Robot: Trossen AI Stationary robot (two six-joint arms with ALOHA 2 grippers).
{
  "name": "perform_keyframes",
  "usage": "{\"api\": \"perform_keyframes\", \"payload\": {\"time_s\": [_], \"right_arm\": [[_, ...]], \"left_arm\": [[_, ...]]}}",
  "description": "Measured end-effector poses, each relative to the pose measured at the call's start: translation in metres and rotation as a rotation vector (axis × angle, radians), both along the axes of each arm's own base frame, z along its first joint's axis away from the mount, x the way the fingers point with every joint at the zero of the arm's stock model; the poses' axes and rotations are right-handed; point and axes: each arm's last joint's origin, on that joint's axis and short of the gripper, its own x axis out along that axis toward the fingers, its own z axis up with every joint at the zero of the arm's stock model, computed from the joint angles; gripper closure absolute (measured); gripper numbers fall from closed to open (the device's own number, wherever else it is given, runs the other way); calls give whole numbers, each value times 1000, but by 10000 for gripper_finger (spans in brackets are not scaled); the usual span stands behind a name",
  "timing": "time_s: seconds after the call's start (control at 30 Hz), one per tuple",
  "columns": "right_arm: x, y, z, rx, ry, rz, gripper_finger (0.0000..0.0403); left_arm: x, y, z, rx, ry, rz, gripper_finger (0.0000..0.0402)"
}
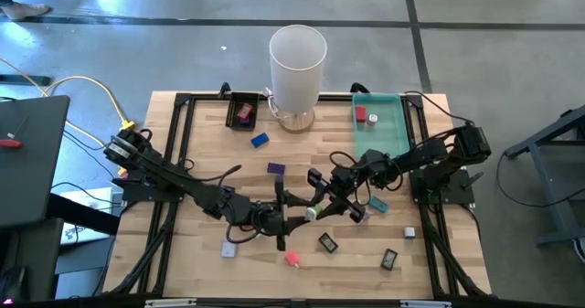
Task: Pick & Place Office items
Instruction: Put the left green white adapter into the green bin
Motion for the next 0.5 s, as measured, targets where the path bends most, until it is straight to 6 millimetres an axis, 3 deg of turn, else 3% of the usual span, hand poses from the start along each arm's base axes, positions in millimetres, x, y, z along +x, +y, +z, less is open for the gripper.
{"api": "perform_keyframes", "payload": {"time_s": [0.2, 0.37, 0.5], "right_arm": [[1, 0, -1, -14, 2, -8, 283], [0, 0, 3, -17, -28, -12, 283], [0, 0, 2, -22, -11, -7, 283]], "left_arm": [[0, -1, 0, 1, 2, 1, 197], [-1, 4, -1, -189, -28, 169, 141], [-5, 0, 0, -151, -21, 177, 128]]}}
